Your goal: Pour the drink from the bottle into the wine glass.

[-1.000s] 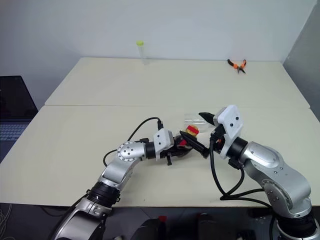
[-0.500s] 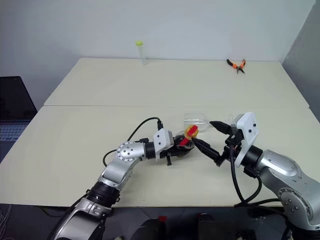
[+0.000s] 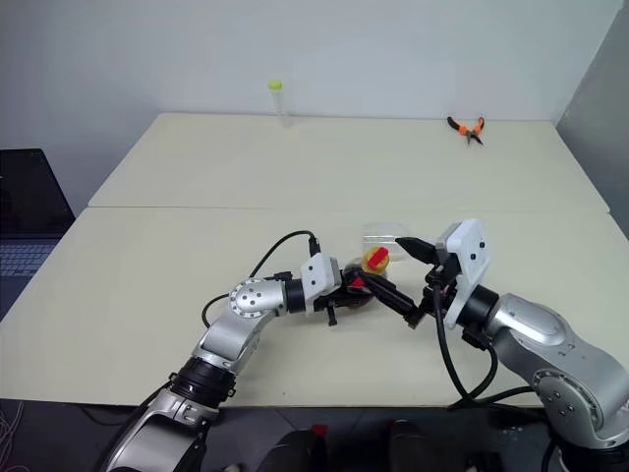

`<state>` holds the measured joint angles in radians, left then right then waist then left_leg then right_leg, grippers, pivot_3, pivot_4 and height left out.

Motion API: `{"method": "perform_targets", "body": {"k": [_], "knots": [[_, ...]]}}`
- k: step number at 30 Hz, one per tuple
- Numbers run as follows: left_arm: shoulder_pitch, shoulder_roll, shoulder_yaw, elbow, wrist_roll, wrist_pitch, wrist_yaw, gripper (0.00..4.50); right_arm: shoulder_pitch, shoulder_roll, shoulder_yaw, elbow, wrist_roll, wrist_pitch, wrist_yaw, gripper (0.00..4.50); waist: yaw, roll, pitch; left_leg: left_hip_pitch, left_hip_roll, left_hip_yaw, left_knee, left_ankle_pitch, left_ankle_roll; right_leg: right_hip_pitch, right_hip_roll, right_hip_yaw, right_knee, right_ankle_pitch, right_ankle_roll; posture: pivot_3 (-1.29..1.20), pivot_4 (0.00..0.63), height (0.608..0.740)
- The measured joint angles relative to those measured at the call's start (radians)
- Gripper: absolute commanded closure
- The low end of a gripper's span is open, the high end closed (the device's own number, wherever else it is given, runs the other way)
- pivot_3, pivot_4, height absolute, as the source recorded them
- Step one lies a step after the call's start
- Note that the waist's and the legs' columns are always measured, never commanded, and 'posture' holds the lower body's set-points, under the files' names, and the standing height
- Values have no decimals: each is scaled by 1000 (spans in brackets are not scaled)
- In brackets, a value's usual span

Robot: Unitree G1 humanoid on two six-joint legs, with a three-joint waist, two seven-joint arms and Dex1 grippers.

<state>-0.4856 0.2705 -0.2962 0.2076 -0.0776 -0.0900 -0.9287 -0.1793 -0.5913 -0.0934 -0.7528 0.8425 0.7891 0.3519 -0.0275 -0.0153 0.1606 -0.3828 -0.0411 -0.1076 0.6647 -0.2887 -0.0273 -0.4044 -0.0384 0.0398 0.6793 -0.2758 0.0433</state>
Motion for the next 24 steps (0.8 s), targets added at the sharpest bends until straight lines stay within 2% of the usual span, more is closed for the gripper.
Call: {"method": "perform_targets", "body": {"k": [3,6,12,14,20,24], "knots": [[0,0,0,0,0,-1,0,3439,0,4,10,4,-24,-9,-2,0,0,0,0,0,0,0,0,0,0,0,0,0,0,0,0,0,150,740],[0,0,0,0,0,-1,0,3440,0,11,18,4,-39,-17,-4,572,0,0,0,0,0,0,0,0,0,0,0,0,0,0,0,0,150,740],[0,0,0,0,0,0,2,3441,0,30,40,-2,-66,-38,-2,2740,0,0,0,0,0,0,0,0,0,0,0,0,0,0,0,0,150,740],[0,-1,1,0,-1,0,4,3457,3,49,41,-6,-67,-39,-4,3259,0,0,0,0,0,0,0,0,0,0,0,0,0,0,0,0,150,740],[-2,-3,8,0,-7,-1,5,3461,16,129,33,-1,-51,-39,-34,3267,0,0,0,0,0,0,0,0,0,0,0,0,0,0,0,0,150,740],[-6,-10,19,-1,-19,-4,11,3468,19,212,11,9,21,-39,-85,3268,0,0,0,0,1,0,0,0,0,0,0,0,0,0,0,0,150,740]]}}
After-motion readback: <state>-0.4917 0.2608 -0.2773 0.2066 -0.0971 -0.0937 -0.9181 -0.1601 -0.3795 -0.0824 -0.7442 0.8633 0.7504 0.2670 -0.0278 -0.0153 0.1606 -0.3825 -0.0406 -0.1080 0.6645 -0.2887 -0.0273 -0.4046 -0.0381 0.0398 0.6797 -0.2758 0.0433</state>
